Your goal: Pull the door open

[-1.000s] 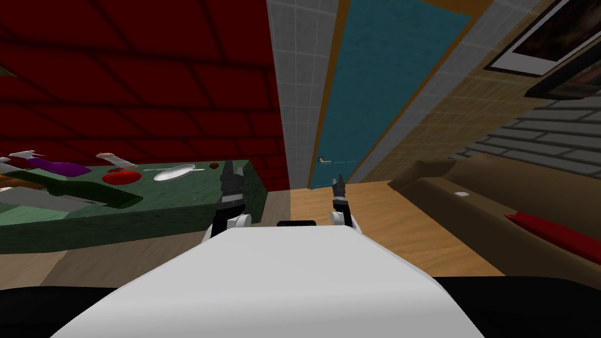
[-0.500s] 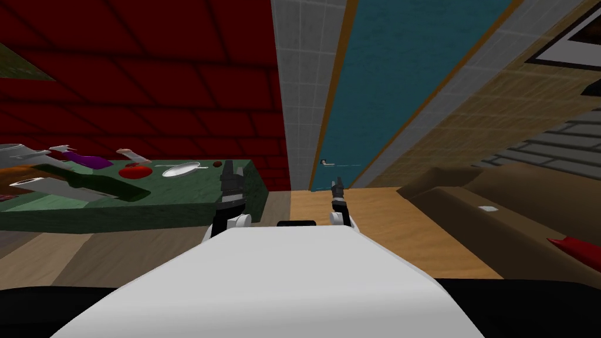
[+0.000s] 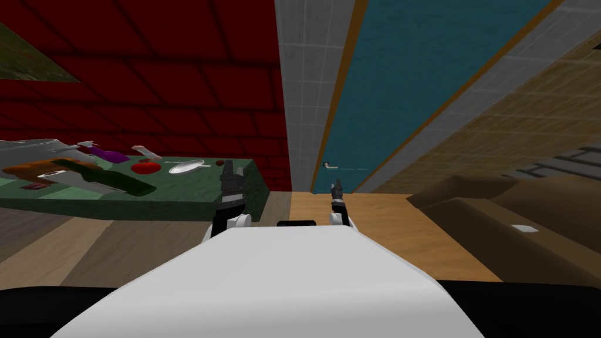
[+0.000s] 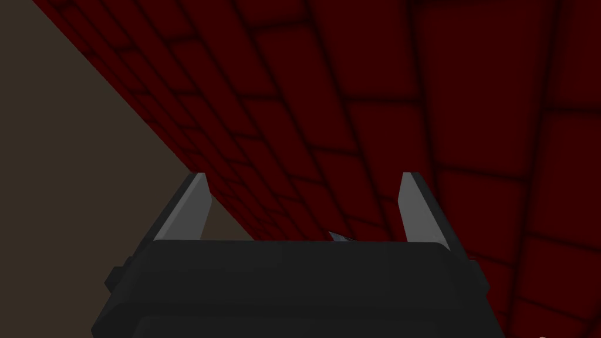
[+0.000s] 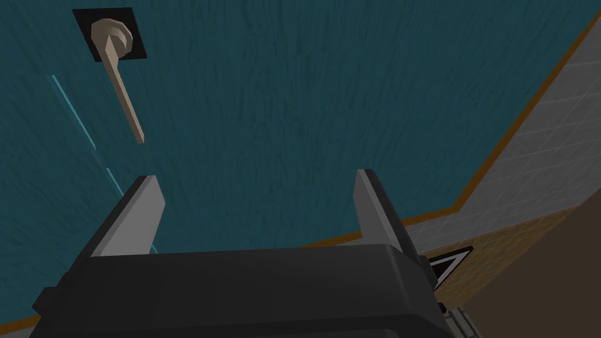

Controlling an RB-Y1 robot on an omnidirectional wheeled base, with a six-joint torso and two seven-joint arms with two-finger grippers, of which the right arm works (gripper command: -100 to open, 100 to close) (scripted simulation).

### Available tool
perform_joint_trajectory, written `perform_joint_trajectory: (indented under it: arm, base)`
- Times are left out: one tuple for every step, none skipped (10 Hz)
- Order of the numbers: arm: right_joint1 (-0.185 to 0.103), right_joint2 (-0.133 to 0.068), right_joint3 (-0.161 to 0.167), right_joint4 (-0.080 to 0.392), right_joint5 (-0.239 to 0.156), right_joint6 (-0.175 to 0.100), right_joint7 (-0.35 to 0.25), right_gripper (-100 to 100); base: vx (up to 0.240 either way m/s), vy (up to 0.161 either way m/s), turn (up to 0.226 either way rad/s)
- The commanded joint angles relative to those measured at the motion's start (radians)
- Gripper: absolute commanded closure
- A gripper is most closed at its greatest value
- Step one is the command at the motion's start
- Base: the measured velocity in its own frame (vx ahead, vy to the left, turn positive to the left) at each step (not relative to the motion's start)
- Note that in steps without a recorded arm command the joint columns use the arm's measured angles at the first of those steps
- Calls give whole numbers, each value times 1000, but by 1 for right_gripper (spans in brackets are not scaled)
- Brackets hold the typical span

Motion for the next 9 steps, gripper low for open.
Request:
perform_joint_trajectory:
  arm:
    - [-11, -5, 2, 36, -15, -3, 1, -100]
    - [-18, -7, 4, 58, -24, -7, 2, -100]
    - [-25, -10, 6, 81, -32, -10, 3, -100]
    - [-32, -12, 7, 104, -41, -14, 4, -100]
    - [-39, -14, 9, 126, -50, -17, 5, -100]
    - [-45, -17, 10, 147, -58, -20, 6, -100]
    - [-58, -21, 13, 188, -73, -26, 7, -100]
    - [-65, -23, 14, 208, -81, -29, 8, -100]
    - [-71, -25, 16, 229, -89, -32, 9, -100]
  base:
    - [59, -82, 120]
    - [69, -87, 111]
    - [71, -74, 135]
    - [61, -72, 125]
    - [52, -82, 108]
    - [62, -80, 108]
    - [94, -112, 195]
    - [94, -113, 145]
    - [78, -95, 102]
